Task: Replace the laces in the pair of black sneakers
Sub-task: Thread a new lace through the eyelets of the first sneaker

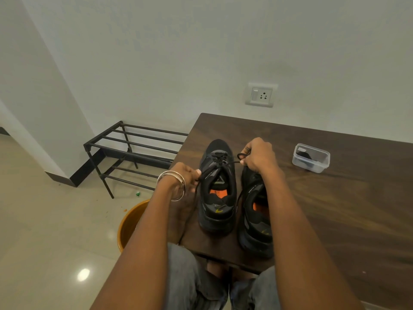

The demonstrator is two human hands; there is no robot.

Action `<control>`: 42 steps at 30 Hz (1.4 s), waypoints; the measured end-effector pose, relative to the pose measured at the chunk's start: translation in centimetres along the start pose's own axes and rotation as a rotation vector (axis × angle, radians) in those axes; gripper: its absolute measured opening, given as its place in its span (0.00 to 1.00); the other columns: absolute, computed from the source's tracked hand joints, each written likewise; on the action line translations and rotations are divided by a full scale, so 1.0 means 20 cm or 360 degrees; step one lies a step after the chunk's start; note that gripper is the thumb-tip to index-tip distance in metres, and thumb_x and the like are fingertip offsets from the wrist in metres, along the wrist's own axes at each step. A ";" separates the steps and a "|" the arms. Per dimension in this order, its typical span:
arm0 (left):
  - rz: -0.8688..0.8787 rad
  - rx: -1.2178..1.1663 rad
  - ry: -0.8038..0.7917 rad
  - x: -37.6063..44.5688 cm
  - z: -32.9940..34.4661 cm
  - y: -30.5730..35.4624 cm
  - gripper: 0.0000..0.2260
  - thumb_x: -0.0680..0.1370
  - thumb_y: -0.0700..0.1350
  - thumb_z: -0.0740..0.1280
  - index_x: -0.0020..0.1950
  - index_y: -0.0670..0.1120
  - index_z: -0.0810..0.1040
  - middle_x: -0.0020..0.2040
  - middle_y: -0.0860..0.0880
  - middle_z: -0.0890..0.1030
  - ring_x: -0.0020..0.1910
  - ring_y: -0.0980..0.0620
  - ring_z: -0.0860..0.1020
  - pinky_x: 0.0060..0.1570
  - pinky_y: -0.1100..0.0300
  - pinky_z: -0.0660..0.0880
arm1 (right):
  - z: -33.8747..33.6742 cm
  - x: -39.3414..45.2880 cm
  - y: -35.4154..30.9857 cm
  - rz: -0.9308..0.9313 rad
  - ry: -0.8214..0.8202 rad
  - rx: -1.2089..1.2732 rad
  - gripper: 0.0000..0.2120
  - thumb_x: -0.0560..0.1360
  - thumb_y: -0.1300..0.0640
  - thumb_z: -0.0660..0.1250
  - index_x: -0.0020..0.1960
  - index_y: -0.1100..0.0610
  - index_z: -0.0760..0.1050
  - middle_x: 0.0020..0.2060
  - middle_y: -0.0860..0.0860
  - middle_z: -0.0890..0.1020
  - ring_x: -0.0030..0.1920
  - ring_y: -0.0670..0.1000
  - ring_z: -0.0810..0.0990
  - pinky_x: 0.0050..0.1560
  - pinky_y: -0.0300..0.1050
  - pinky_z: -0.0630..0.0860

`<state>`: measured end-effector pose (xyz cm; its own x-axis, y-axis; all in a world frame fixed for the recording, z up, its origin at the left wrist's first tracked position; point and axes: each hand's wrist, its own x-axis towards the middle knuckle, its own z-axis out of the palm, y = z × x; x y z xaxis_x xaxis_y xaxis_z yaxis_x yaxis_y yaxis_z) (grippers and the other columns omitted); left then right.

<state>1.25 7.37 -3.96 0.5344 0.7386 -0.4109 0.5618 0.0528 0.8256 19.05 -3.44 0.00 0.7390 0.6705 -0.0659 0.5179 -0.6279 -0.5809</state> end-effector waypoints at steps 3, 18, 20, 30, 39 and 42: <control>-0.0043 -0.0093 -0.0056 -0.01 -0.02 -0.01 0.06 0.78 0.43 0.69 0.42 0.42 0.78 0.34 0.46 0.79 0.29 0.53 0.74 0.36 0.57 0.74 | 0.00 0.00 0.00 0.0016 -0.0014 0.0011 0.08 0.74 0.63 0.72 0.53 0.60 0.81 0.52 0.58 0.80 0.49 0.57 0.79 0.54 0.55 0.79; -0.0155 -0.0219 0.0517 0.08 -0.06 -0.06 0.01 0.75 0.35 0.69 0.45 0.38 0.80 0.43 0.40 0.81 0.43 0.44 0.79 0.48 0.50 0.80 | 0.03 0.03 0.03 0.0029 -0.0010 -0.0039 0.11 0.74 0.61 0.72 0.55 0.59 0.79 0.52 0.58 0.80 0.51 0.58 0.80 0.55 0.56 0.79; -0.0291 0.0079 0.0720 0.09 -0.08 -0.10 0.07 0.76 0.39 0.69 0.51 0.37 0.79 0.47 0.39 0.81 0.46 0.42 0.79 0.49 0.49 0.78 | 0.03 0.03 0.03 0.0030 0.0007 -0.0057 0.10 0.74 0.61 0.72 0.55 0.58 0.78 0.52 0.58 0.80 0.51 0.58 0.80 0.55 0.57 0.79; 0.0371 0.0282 0.0312 0.04 0.05 0.03 0.11 0.75 0.46 0.72 0.57 0.50 0.82 0.52 0.52 0.80 0.52 0.54 0.76 0.57 0.61 0.70 | 0.05 0.04 0.02 0.0033 -0.0009 -0.0078 0.10 0.74 0.62 0.71 0.54 0.58 0.78 0.51 0.57 0.80 0.51 0.58 0.80 0.54 0.59 0.79; 0.0227 0.0803 0.0627 0.02 0.09 0.10 0.11 0.80 0.45 0.62 0.41 0.41 0.73 0.42 0.42 0.76 0.39 0.47 0.74 0.40 0.55 0.71 | 0.05 0.03 0.02 0.0025 0.0003 -0.0089 0.09 0.74 0.62 0.71 0.54 0.59 0.77 0.51 0.58 0.80 0.50 0.58 0.80 0.54 0.58 0.79; -0.0025 0.0762 0.0873 0.00 0.04 0.05 0.10 0.80 0.47 0.61 0.45 0.41 0.71 0.44 0.43 0.74 0.42 0.47 0.73 0.43 0.54 0.71 | 0.04 0.02 0.02 0.0023 0.0006 -0.0116 0.09 0.75 0.63 0.70 0.55 0.60 0.76 0.51 0.58 0.79 0.50 0.59 0.80 0.53 0.57 0.79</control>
<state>2.30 6.93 -3.40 0.2012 0.9774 -0.0645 0.8486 -0.1410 0.5099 19.15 -3.04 -0.95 0.7483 0.6596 -0.0706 0.5371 -0.6648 -0.5192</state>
